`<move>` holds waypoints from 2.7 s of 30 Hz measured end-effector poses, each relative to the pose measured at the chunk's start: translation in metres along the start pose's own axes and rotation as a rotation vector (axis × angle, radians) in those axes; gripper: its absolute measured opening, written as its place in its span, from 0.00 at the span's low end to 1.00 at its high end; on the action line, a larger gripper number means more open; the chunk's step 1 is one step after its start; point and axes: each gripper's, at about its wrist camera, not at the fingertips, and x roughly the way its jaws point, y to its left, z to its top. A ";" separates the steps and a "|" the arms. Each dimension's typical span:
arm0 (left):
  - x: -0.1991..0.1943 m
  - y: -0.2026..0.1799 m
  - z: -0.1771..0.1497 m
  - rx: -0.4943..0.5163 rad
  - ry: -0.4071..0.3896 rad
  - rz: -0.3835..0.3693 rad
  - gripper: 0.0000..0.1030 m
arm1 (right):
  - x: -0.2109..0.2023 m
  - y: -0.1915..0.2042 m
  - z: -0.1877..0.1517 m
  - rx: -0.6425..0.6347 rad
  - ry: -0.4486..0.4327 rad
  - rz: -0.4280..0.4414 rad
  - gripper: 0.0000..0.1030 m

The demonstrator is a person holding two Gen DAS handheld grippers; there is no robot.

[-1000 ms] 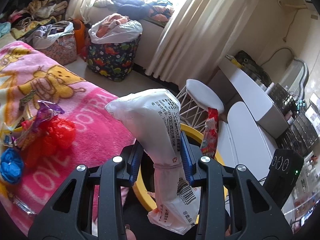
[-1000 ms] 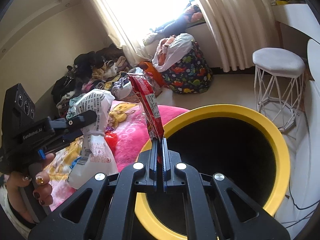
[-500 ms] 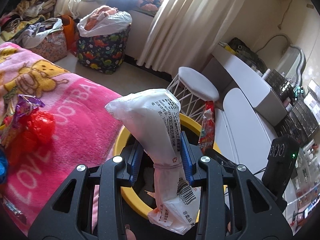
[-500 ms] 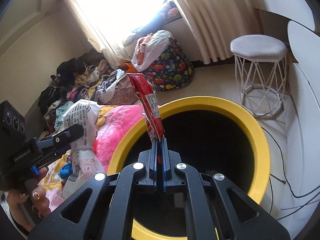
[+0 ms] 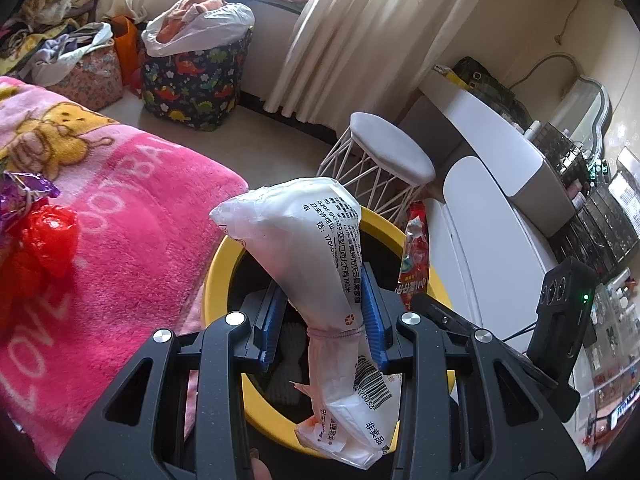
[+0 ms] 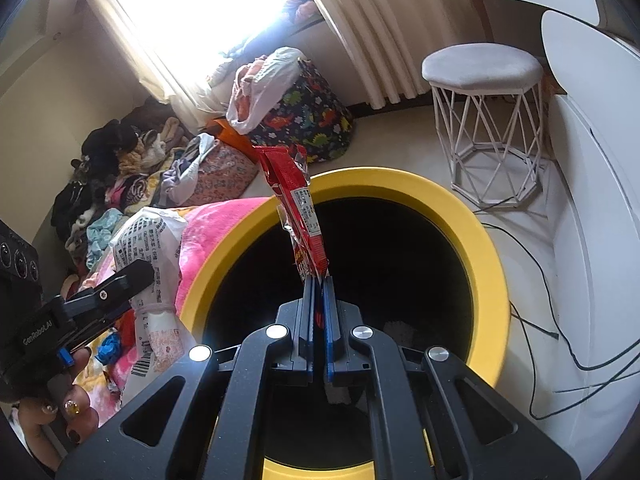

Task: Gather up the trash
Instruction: 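Open both tools to drop the bag and wrapper into the bin, then move both tools back over the remaining wrappers on the blanket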

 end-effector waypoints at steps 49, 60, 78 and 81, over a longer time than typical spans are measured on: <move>-0.106 0.072 0.019 -0.044 -0.263 0.239 0.89 | 0.007 0.127 0.005 -0.273 -0.028 0.112 0.69; -0.129 0.107 0.019 -0.108 -0.302 0.288 0.89 | 0.022 0.164 0.000 -0.342 0.011 0.164 0.69; -0.152 0.173 0.019 -0.213 -0.319 0.394 0.89 | 0.065 0.216 -0.002 -0.425 0.099 0.244 0.71; -0.153 0.181 0.019 -0.213 -0.311 0.417 0.89 | 0.076 0.222 -0.002 -0.429 0.124 0.250 0.71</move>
